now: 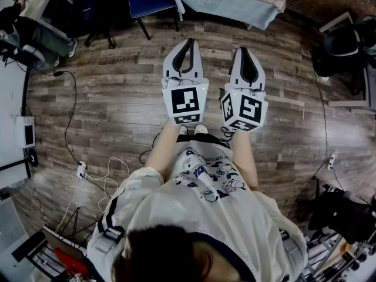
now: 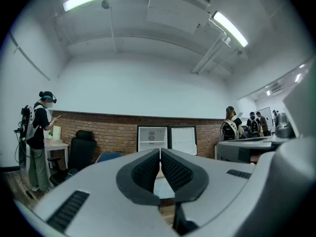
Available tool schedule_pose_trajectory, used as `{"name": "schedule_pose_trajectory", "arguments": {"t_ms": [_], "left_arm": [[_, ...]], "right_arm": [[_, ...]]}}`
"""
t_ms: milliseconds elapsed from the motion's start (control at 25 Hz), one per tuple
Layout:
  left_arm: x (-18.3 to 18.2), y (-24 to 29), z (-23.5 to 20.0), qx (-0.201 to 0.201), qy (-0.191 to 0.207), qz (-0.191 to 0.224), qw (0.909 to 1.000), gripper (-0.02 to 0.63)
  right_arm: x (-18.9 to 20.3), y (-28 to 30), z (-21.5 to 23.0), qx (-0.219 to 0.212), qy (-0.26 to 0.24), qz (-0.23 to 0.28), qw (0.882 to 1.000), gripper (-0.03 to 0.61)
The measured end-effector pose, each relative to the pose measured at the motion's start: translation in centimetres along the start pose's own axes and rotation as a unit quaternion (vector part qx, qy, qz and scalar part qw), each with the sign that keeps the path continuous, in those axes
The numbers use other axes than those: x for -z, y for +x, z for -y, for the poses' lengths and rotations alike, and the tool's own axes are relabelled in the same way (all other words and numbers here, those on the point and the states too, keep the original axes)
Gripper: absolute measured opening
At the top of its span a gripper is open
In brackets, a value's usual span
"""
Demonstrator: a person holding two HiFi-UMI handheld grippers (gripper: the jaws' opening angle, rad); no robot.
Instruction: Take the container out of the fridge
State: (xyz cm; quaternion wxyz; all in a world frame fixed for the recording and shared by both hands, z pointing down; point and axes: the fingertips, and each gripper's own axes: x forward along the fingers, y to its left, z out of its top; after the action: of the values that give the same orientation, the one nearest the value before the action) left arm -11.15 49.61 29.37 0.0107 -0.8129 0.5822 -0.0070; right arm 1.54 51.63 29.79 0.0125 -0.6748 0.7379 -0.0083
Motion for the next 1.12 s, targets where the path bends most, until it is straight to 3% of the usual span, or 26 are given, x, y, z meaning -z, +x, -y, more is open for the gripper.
{"name": "schedule_pose_trajectory", "arguments": {"t_ms": [680, 1120], "left_arm": [[0.1, 0.8, 3.4, -0.013, 0.006, -0.001, 0.9999, 0.023], [0.8, 3.2, 3.0, -0.021, 0.005, -0.008, 0.9997, 0.023]], "right_arm": [[0.3, -0.4, 3.5, -0.010, 0.005, 0.006, 1.000, 0.043], [1.5, 2.0, 4.3, -0.018, 0.018, -0.007, 1.000, 0.043]]}}
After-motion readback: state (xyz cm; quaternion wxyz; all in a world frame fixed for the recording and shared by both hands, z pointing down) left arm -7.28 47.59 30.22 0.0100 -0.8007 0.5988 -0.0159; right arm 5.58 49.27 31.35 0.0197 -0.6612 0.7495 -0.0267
